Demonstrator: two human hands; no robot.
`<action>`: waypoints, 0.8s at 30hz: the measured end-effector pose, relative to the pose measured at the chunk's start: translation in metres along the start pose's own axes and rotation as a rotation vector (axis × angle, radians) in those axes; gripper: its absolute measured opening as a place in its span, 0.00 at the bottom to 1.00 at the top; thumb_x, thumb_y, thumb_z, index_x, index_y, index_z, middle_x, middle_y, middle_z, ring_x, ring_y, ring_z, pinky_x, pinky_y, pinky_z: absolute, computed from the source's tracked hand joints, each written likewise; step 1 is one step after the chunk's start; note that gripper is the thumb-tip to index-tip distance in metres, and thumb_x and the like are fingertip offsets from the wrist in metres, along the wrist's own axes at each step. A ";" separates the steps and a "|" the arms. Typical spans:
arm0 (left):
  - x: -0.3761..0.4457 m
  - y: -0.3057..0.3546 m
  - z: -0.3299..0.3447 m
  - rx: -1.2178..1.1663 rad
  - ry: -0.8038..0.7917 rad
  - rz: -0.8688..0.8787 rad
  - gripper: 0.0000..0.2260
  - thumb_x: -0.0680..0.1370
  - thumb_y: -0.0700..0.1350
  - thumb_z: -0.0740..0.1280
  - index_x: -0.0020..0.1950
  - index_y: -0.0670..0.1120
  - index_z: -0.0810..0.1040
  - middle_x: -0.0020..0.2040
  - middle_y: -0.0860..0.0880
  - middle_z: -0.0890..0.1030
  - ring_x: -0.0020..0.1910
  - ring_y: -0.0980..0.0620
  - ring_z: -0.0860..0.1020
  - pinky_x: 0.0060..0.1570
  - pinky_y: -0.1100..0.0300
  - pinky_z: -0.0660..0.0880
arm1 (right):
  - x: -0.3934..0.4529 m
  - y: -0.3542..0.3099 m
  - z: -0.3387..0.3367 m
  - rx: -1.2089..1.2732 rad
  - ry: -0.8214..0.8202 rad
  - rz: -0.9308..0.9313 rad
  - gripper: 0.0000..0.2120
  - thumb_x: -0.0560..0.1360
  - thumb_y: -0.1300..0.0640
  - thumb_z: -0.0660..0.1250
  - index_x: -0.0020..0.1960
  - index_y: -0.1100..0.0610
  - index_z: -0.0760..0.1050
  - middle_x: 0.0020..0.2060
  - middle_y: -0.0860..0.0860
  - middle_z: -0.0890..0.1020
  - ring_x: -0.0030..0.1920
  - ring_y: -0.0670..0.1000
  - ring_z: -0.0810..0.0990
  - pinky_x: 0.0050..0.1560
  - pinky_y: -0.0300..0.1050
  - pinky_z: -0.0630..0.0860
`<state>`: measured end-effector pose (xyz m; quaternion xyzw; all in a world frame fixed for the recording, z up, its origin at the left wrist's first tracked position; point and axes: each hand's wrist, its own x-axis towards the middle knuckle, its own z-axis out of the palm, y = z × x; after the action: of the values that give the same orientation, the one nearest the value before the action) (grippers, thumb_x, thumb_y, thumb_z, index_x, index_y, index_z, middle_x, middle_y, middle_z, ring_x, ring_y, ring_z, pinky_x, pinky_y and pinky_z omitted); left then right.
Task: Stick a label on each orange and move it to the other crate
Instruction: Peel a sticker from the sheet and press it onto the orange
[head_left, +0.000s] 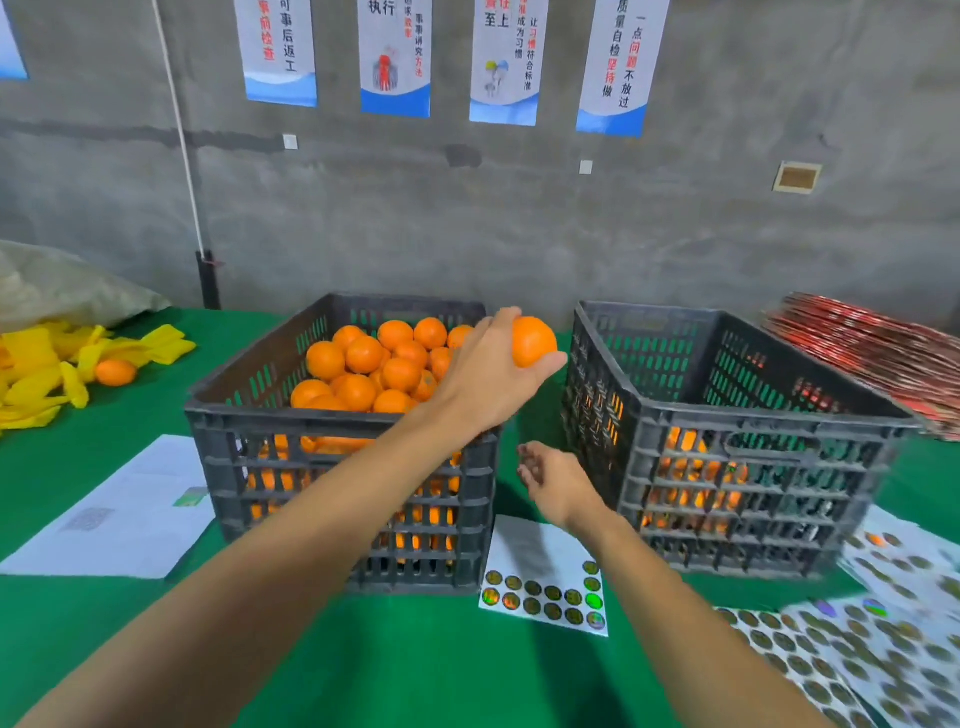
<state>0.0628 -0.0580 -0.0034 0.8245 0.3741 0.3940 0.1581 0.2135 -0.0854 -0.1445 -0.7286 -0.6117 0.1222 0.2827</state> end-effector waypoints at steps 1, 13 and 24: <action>-0.006 0.002 0.002 0.012 -0.024 0.028 0.39 0.77 0.63 0.71 0.80 0.45 0.62 0.75 0.43 0.71 0.73 0.43 0.70 0.69 0.50 0.68 | -0.014 0.010 0.010 -0.043 -0.063 0.004 0.15 0.83 0.58 0.62 0.67 0.60 0.76 0.57 0.59 0.84 0.59 0.61 0.81 0.58 0.52 0.77; -0.025 -0.015 0.002 -0.056 -0.001 -0.020 0.38 0.81 0.59 0.67 0.83 0.44 0.54 0.81 0.43 0.62 0.78 0.43 0.63 0.74 0.45 0.66 | -0.110 0.057 0.085 -0.013 -0.144 -0.042 0.29 0.75 0.32 0.67 0.71 0.44 0.76 0.77 0.44 0.66 0.77 0.46 0.61 0.77 0.48 0.59; -0.017 -0.015 0.011 -0.009 0.026 -0.137 0.37 0.83 0.60 0.64 0.82 0.41 0.54 0.80 0.42 0.62 0.77 0.40 0.65 0.70 0.44 0.70 | -0.101 0.048 0.075 -0.151 -0.171 -0.103 0.25 0.73 0.32 0.69 0.64 0.44 0.80 0.68 0.44 0.74 0.67 0.48 0.68 0.66 0.48 0.66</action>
<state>0.0570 -0.0602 -0.0271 0.7913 0.4298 0.3944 0.1833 0.1915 -0.1671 -0.2494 -0.7025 -0.6776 0.1230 0.1797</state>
